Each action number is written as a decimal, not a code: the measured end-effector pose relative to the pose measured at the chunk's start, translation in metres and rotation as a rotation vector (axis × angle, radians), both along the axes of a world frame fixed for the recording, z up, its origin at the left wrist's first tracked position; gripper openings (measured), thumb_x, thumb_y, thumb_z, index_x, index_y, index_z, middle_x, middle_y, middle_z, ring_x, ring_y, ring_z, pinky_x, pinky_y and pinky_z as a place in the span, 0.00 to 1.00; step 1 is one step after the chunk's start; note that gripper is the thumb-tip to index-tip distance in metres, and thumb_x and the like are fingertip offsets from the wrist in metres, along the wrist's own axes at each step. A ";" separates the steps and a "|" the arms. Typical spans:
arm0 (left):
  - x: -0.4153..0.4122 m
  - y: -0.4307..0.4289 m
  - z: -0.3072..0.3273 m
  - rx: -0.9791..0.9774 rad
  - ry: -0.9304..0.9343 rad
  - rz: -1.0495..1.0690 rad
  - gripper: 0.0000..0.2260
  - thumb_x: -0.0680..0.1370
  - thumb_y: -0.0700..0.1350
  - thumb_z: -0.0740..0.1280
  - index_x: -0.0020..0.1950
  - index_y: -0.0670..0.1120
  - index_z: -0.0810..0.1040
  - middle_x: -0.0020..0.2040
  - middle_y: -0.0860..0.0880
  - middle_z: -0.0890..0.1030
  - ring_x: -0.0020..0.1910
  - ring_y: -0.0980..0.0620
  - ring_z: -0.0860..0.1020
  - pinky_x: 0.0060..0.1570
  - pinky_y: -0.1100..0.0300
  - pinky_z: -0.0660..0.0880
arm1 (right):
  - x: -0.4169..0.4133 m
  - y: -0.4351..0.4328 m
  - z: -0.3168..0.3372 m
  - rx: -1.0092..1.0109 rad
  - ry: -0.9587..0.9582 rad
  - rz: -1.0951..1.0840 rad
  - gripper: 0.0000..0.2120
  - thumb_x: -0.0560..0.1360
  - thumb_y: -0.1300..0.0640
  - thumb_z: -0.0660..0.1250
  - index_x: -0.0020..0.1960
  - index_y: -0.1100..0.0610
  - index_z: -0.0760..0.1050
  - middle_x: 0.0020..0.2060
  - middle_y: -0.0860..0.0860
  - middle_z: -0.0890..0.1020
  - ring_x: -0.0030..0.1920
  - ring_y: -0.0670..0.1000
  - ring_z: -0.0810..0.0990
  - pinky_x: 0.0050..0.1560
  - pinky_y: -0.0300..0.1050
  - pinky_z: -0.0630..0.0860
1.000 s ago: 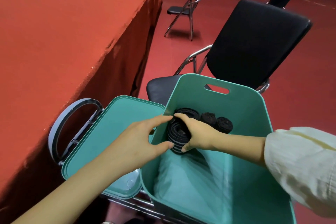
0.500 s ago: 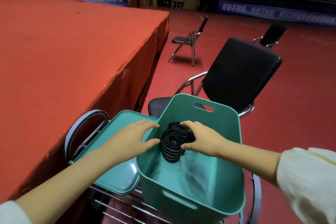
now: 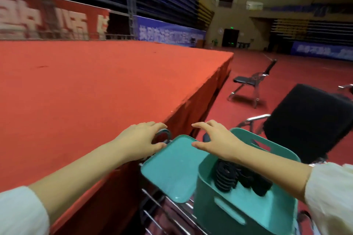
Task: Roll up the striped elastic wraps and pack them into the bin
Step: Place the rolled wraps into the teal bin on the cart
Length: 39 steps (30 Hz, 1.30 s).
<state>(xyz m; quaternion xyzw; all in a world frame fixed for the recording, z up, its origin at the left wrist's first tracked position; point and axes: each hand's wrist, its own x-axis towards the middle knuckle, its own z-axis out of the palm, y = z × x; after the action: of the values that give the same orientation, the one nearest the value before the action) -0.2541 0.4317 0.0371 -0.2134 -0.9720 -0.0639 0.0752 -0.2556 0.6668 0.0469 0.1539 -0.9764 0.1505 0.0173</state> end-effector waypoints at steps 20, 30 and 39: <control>0.362 -0.293 -0.031 -0.097 -0.040 1.129 0.25 0.80 0.60 0.58 0.75 0.55 0.59 0.71 0.55 0.67 0.66 0.53 0.70 0.63 0.58 0.67 | 0.135 -0.404 -0.036 0.005 -0.035 0.987 0.29 0.76 0.40 0.63 0.74 0.43 0.60 0.69 0.51 0.65 0.70 0.52 0.62 0.68 0.53 0.65; 0.561 -0.334 -0.066 -0.039 -0.052 1.497 0.25 0.79 0.60 0.60 0.74 0.55 0.61 0.69 0.56 0.69 0.66 0.54 0.70 0.63 0.58 0.67 | 0.312 -0.535 -0.067 0.096 -0.057 1.388 0.29 0.76 0.40 0.62 0.74 0.43 0.59 0.69 0.50 0.65 0.70 0.52 0.62 0.67 0.53 0.65; 0.679 -0.394 -0.103 0.073 -0.107 1.652 0.25 0.78 0.56 0.63 0.74 0.54 0.62 0.69 0.54 0.70 0.67 0.54 0.70 0.65 0.58 0.67 | 0.446 -0.634 -0.095 0.037 -0.141 1.582 0.29 0.75 0.40 0.64 0.73 0.45 0.61 0.67 0.52 0.67 0.69 0.53 0.64 0.68 0.52 0.65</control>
<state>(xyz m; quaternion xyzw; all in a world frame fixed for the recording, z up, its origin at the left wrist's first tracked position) 0.4250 0.0378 -0.0655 0.5755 -0.8152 -0.0298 0.0585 0.1906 0.0329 -0.0482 0.7923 -0.5784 0.1110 -0.1592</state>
